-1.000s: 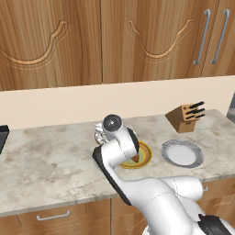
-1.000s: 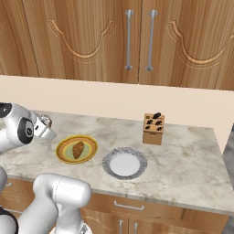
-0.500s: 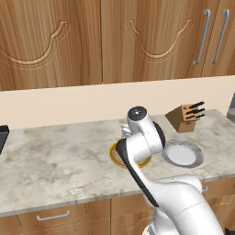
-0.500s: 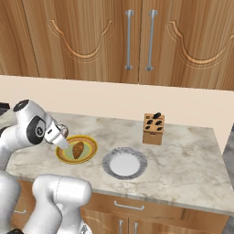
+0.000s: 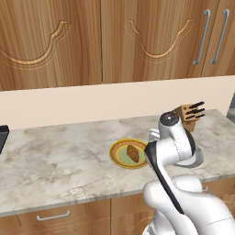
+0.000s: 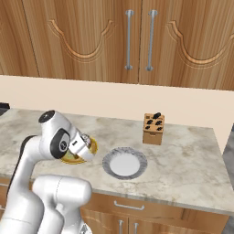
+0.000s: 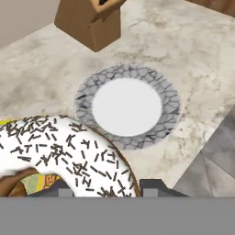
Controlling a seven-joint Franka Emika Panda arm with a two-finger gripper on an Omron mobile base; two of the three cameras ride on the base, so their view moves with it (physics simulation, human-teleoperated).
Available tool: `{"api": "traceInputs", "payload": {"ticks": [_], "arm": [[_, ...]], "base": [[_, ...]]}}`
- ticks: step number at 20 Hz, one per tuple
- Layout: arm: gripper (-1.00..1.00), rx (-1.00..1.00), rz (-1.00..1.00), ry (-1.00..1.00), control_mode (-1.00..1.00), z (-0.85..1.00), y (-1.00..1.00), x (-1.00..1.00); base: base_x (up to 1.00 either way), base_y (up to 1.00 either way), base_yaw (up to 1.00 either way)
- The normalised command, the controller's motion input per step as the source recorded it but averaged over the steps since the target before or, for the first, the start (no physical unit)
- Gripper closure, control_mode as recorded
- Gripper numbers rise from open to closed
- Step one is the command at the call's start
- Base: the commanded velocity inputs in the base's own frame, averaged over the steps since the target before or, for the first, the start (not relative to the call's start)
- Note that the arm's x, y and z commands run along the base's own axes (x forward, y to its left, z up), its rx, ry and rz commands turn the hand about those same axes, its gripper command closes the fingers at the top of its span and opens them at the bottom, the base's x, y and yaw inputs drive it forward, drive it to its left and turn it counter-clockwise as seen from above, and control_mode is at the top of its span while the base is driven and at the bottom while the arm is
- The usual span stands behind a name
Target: Place the pastries on the plates.
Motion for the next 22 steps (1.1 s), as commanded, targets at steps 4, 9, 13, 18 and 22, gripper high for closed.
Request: {"api": "traceInputs", "payload": {"ticks": [4,9,13,18,22], "arm": [[1.0,0.06,0.0,0.12,-1.0,-0.08,-1.0,0.59],[1.0,0.13,0.0,0.22,-1.0,-0.48,-0.99,0.35],[1.0,0.14,0.0,0.19,-1.0,-0.45,-0.96,0.49],[1.0,0.04,0.0,-0.12,-1.0,-0.6,-0.32,0.38],[1.0,0.05,0.0,-0.04,-1.0,-0.3,-0.08,0.23]], "base": [[0.0,0.0,0.0],[0.0,0.0,0.0],[0.0,0.0,0.0],[0.0,0.0,0.0],[0.0,0.0,0.0]]}}
